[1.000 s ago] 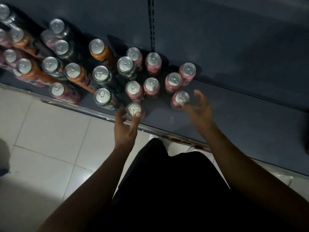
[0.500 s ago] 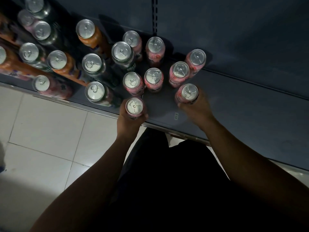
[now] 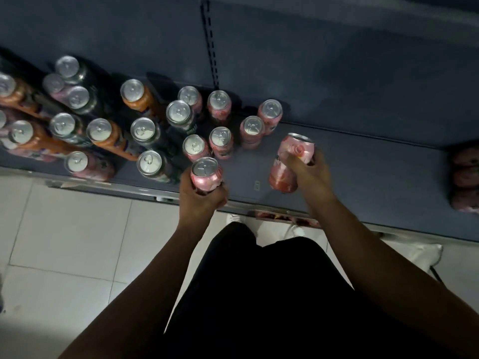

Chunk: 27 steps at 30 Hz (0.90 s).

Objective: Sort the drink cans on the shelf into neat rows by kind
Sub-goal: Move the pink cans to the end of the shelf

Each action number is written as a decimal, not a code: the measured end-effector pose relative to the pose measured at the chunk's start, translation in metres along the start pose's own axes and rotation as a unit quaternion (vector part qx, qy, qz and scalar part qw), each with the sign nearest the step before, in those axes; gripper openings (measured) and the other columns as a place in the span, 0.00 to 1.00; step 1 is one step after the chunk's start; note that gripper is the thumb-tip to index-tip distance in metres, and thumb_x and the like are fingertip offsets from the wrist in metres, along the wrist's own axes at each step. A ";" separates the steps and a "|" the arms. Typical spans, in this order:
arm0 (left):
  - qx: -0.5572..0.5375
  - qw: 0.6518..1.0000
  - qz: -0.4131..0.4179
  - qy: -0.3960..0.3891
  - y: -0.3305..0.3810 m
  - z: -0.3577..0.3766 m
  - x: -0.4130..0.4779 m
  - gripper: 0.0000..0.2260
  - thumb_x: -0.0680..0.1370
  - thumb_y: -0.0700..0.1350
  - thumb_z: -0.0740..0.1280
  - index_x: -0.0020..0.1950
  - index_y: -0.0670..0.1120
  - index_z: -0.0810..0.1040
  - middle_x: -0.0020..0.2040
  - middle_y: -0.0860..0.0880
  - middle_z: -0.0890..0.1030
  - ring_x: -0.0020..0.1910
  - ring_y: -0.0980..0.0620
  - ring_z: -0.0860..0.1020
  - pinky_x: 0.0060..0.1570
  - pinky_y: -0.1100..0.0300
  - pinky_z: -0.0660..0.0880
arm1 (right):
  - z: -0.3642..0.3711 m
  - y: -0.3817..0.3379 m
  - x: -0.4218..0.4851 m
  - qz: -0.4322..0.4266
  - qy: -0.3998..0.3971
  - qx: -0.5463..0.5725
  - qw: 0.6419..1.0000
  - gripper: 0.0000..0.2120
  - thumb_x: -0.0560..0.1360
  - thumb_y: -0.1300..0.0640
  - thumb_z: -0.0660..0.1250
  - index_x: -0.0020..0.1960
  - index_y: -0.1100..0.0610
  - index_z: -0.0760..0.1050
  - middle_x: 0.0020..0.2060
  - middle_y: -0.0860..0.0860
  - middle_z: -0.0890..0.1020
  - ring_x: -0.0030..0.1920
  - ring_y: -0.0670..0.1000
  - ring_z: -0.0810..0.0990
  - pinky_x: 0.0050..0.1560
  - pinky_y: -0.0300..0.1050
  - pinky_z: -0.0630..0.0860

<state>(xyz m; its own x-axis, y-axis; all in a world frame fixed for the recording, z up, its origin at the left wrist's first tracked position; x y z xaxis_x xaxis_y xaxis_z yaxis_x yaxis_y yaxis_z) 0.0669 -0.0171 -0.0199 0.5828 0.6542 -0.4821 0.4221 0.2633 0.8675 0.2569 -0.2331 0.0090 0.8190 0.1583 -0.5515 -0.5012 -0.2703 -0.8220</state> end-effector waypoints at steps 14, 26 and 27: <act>-0.020 0.992 0.103 -0.066 0.119 0.095 -0.073 0.21 0.71 0.45 0.79 0.59 0.57 0.75 0.46 0.62 0.84 0.47 0.62 0.83 0.51 0.57 0.80 | -0.072 -0.080 -0.088 -0.094 -0.092 0.081 0.988 0.10 0.74 0.58 0.76 0.53 0.55 0.81 0.44 0.50 0.86 0.48 0.51 0.86 0.50 0.50 0.84; -0.001 0.967 0.169 -0.193 0.137 0.277 -0.213 0.20 0.68 0.49 0.78 0.58 0.51 0.79 0.50 0.52 0.85 0.49 0.55 0.84 0.46 0.59 0.82 | -0.290 -0.068 -0.153 -0.206 0.021 0.145 0.968 0.09 0.76 0.61 0.75 0.44 0.57 0.74 0.35 0.51 0.77 0.37 0.46 0.76 0.37 0.41 0.77; 0.007 0.964 0.166 -0.207 0.133 0.293 -0.223 0.21 0.67 0.51 0.78 0.58 0.51 0.79 0.50 0.52 0.86 0.49 0.54 0.85 0.45 0.59 0.82 | -0.309 -0.062 -0.157 -0.206 0.029 0.150 0.967 0.08 0.76 0.62 0.74 0.45 0.59 0.74 0.37 0.53 0.77 0.38 0.48 0.76 0.38 0.43 0.77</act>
<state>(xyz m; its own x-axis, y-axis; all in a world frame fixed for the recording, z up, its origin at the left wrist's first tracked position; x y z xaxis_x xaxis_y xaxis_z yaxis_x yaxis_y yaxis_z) 0.1968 -0.3357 0.1675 0.9133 0.3615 -0.1875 0.1716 0.0760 0.9822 0.2458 -0.5349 0.1908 0.9764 0.1381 -0.1662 -0.1798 0.0928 -0.9793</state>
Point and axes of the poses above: each hand's wrist, its own x-axis towards the middle knuckle, its own z-axis out of the palm, y = z × x, the point moved 10 cm from there along x, towards the middle knuckle
